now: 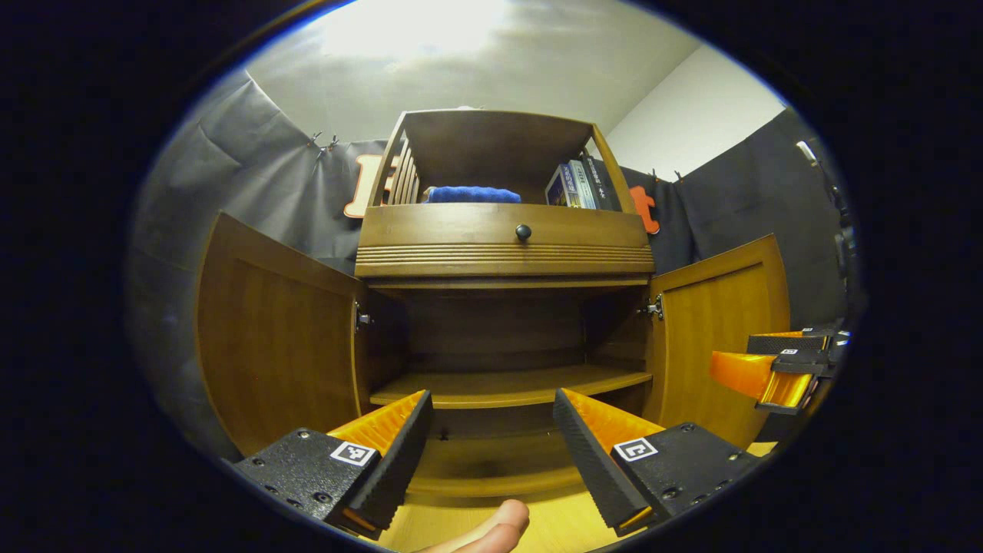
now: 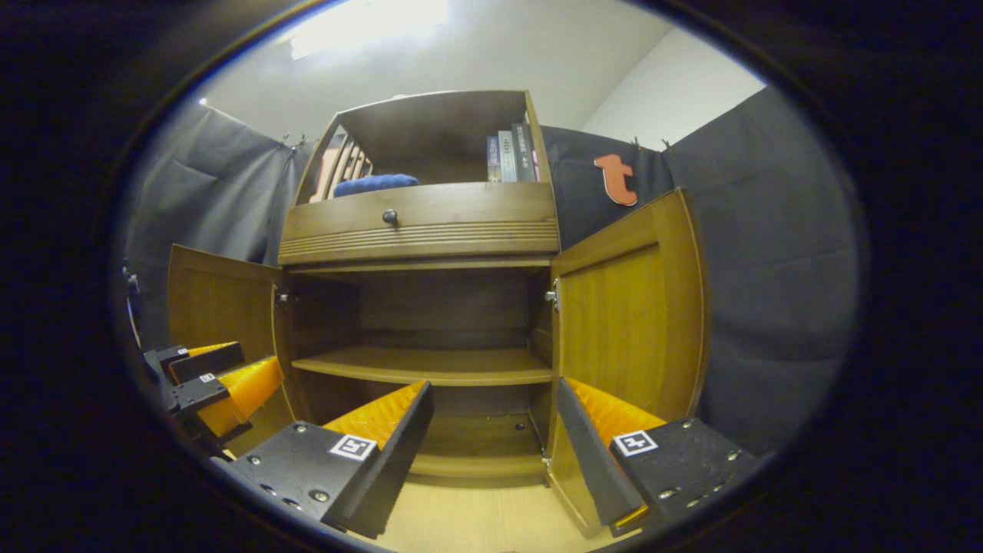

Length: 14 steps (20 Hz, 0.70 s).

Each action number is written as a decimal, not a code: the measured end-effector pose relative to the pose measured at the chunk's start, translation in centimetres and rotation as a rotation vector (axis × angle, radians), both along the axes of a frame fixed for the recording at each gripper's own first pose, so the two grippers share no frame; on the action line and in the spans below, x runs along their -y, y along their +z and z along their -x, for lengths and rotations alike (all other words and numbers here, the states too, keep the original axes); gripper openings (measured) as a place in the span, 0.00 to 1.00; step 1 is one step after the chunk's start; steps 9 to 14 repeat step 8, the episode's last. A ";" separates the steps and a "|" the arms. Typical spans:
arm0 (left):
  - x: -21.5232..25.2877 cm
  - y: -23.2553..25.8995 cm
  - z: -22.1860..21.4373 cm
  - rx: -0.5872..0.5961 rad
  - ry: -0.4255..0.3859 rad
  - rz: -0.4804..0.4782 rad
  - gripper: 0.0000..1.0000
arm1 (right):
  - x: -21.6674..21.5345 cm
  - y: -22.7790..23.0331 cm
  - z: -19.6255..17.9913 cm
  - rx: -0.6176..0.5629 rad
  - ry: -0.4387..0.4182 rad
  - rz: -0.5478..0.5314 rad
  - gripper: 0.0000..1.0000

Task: Open the right door of the double-door shoe cabinet with the right hand, and open the left door with the left hand.

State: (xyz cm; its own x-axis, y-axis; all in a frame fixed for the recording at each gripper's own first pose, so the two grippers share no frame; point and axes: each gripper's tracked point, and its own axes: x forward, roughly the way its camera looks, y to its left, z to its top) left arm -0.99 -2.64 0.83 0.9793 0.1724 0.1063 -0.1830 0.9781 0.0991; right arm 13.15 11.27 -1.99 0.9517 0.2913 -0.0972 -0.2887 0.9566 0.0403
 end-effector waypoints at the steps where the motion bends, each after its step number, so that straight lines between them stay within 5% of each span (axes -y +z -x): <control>1: -0.1 -0.6 -0.7 -0.013 -0.005 0.005 0.99 | -0.3 -0.5 -0.4 -0.003 -0.002 0.013 0.94; 6: -1.3 -4.1 -3.7 -0.116 0.035 -0.008 0.99 | -1.9 -2.5 -2.0 -0.015 -0.012 0.018 0.96; 14: -1.9 -4.5 -4.2 -0.113 0.058 -0.013 0.97 | -2.6 -3.5 -2.5 -0.034 -0.008 0.017 0.94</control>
